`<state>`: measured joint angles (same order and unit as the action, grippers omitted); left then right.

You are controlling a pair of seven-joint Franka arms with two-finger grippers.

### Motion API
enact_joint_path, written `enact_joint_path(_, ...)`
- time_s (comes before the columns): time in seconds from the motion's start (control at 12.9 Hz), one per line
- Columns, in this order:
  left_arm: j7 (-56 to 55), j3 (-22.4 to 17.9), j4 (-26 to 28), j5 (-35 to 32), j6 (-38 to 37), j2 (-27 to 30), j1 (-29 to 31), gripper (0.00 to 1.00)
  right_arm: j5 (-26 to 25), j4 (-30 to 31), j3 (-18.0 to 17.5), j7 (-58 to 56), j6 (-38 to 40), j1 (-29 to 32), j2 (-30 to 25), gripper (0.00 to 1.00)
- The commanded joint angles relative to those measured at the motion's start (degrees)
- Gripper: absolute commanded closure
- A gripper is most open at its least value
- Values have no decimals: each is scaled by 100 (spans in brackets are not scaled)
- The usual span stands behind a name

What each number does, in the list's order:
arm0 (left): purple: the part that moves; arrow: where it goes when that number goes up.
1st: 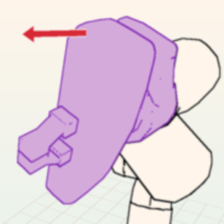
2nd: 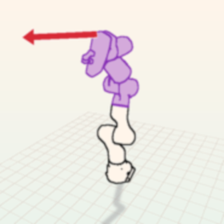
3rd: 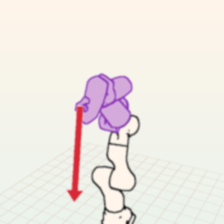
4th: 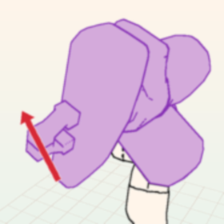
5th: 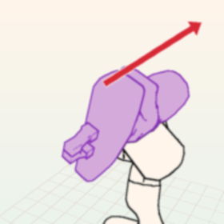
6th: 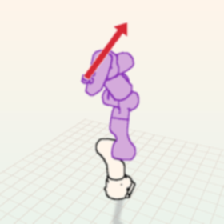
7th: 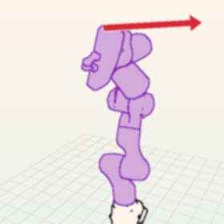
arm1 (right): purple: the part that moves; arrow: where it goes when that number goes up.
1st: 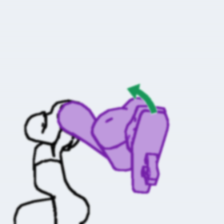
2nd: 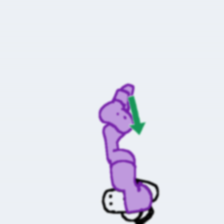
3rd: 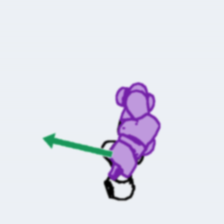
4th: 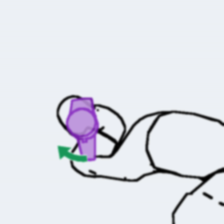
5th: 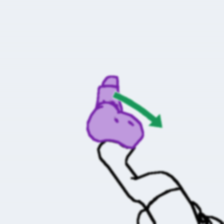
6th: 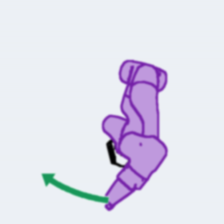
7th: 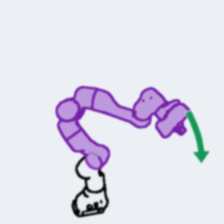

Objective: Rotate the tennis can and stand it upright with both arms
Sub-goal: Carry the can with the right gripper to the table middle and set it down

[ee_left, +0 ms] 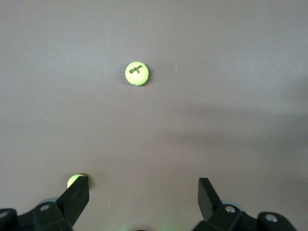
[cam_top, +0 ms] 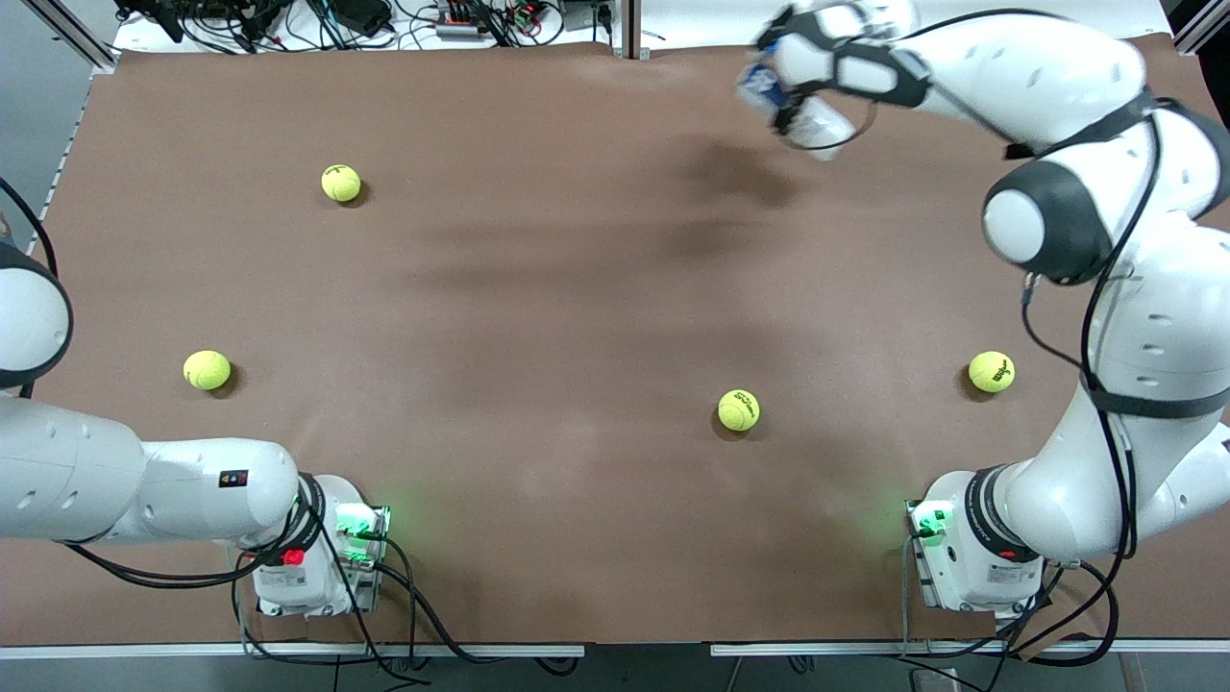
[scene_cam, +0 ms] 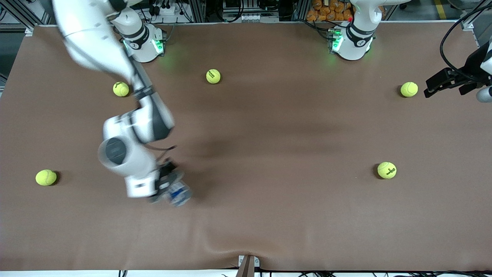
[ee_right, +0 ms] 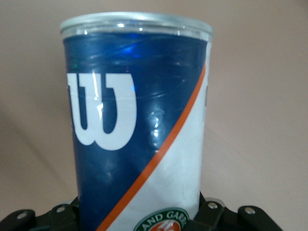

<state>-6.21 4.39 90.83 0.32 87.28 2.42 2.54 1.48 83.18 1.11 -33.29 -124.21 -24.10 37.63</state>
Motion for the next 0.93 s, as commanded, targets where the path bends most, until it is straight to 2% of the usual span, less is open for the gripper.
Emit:
enact_joint_path(0.0, -65, 27, 75, -41, 96, -5, 10, 0, -60, 154, 118, -160, -234, -961, -55, 24)
enact_joint_path(0.23, -82, 36, 145, -15, 105, -57, 1, 0, -392, 180, 118, -169, -911, -1771, 199, 23)
enact_joint_path(0.31, -82, 45, 172, 12, 105, -75, 1, 0, -655, 181, 118, -169, -1008, -2008, 314, 23)
enact_joint_path(0.46, -109, 45, 399, 449, 105, -101, 19, 0, -1157, 181, 109, -117, -1219, -2282, 586, 23)
enact_joint_path(0.62, -109, 45, 541, 618, 122, -180, 10, 0, -1202, 154, 118, -108, -1482, -2371, 937, 22)
enact_joint_path(0.7, -109, 62, 611, 644, 192, -241, -16, 0, -1220, 163, 118, -117, -1692, -2371, 1052, 14)
enact_joint_path(0.77, -117, 132, 725, 810, 297, -268, -25, 0, -1377, 163, 118, -117, -1851, -2388, 1131, 0)
enact_joint_path(0.85, -118, 176, 891, 1029, 472, -303, -16, 0, -1665, 172, 118, -108, -1879, -2389, 1167, 0)
